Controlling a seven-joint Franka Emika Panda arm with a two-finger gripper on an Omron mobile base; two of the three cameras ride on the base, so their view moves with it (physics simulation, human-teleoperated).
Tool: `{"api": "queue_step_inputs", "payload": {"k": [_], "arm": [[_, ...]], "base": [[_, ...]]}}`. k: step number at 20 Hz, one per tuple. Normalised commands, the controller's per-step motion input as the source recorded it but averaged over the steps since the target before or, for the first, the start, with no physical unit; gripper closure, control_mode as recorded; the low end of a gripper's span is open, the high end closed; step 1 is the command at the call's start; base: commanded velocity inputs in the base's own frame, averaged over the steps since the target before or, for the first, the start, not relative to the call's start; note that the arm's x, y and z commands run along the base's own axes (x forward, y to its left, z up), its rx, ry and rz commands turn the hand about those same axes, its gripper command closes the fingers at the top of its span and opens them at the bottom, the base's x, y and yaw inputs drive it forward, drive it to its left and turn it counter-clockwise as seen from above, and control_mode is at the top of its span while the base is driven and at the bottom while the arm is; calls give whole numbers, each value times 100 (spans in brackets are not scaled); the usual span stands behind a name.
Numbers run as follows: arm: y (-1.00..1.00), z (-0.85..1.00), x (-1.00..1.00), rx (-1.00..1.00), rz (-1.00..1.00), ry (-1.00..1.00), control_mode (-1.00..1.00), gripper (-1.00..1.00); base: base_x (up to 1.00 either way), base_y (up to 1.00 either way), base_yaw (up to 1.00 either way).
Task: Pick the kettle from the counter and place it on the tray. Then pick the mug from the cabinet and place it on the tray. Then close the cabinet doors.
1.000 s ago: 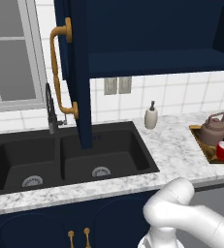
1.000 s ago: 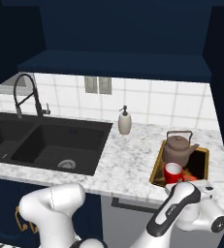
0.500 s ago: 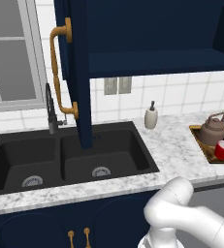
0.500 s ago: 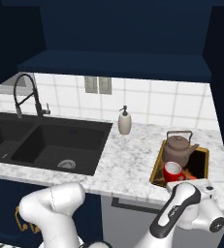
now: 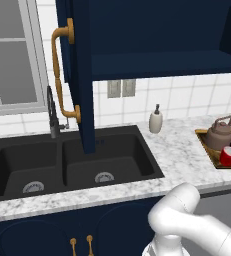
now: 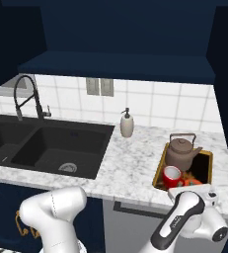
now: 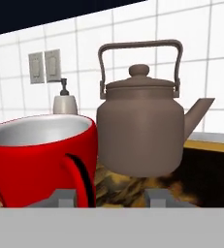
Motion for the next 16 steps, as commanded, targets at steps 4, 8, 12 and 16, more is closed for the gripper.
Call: {"api": "queue_step_inputs", "payload": {"k": [4,8,12,16], "arm": [[0,0,6,0,0,0,-100,-100],[0,0,37,0,-3,27,-100,-100],[0,-9,14,-1,-18,19,-100,-100],[-1,-5,-3,0,-20,1,-100,-100]], "base": [[0,0,0],[0,0,0],[0,0,0],[0,0,0]]}}
